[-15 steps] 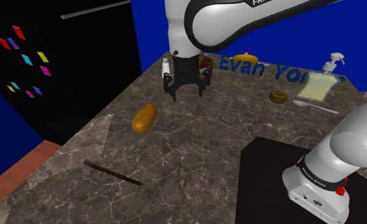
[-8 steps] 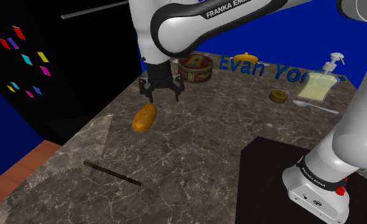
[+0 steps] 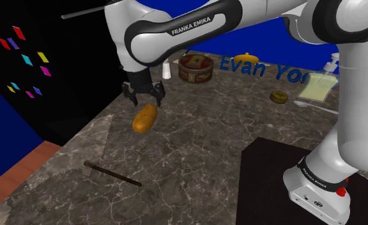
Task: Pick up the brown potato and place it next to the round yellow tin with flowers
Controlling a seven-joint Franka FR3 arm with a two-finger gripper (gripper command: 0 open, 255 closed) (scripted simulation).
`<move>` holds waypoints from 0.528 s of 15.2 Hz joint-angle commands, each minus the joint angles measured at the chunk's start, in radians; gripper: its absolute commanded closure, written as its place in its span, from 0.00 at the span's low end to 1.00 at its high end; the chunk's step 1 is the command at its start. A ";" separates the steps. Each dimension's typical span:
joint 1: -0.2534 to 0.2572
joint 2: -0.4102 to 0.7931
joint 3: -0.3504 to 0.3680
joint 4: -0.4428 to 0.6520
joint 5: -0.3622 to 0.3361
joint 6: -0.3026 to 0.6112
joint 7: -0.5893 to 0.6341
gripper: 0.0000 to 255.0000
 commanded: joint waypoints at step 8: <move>-0.004 0.023 -0.011 -0.054 -0.017 0.073 0.015 0.00</move>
